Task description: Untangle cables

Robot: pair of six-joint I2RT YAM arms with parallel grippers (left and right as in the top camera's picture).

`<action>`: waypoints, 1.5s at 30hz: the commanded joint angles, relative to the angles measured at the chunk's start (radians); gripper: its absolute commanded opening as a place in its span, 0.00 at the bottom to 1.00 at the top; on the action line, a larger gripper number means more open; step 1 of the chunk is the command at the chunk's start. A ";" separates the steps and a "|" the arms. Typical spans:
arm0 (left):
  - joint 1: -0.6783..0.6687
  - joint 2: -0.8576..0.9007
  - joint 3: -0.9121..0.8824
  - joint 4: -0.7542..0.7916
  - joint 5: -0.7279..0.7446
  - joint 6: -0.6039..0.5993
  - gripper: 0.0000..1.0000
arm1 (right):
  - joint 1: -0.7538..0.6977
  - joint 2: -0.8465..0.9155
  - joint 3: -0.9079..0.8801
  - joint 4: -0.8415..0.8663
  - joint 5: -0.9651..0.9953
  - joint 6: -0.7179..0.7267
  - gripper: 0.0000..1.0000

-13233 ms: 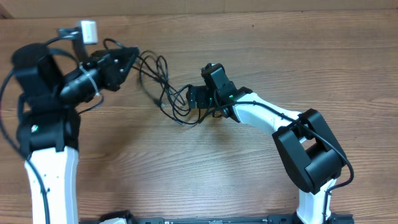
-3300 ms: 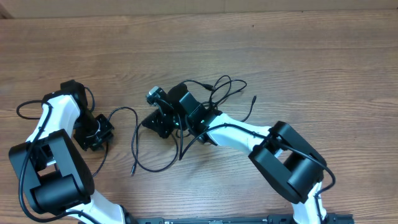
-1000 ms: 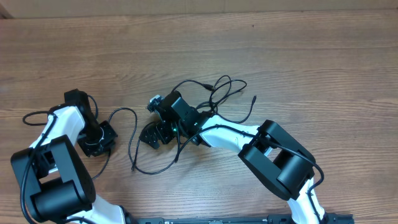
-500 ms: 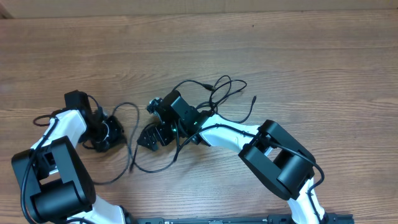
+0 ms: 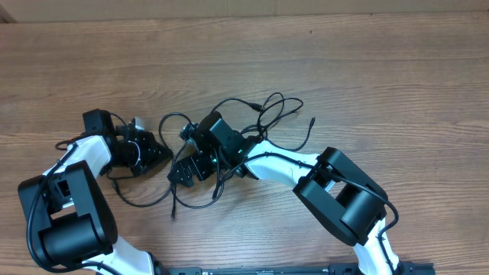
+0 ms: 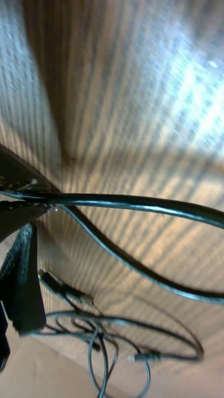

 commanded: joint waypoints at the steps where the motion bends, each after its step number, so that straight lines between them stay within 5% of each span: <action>1: -0.008 0.012 -0.008 0.007 0.093 0.007 0.05 | -0.001 0.011 0.022 -0.008 0.089 0.039 1.00; 13: -0.012 0.022 -0.013 -0.014 0.186 -0.072 0.04 | 0.006 0.013 0.022 -0.006 0.204 0.051 1.00; 29: -0.048 0.022 -0.013 -0.022 0.182 -0.327 0.04 | 0.006 0.012 0.021 -0.012 0.348 0.051 0.75; 37: -0.052 0.022 -0.013 -0.017 0.138 -0.372 0.04 | 0.006 0.012 0.021 -0.028 0.329 0.051 0.54; 45: -0.053 0.022 -0.013 -0.003 0.133 -0.372 0.04 | 0.006 0.012 0.021 -0.038 0.296 0.051 0.43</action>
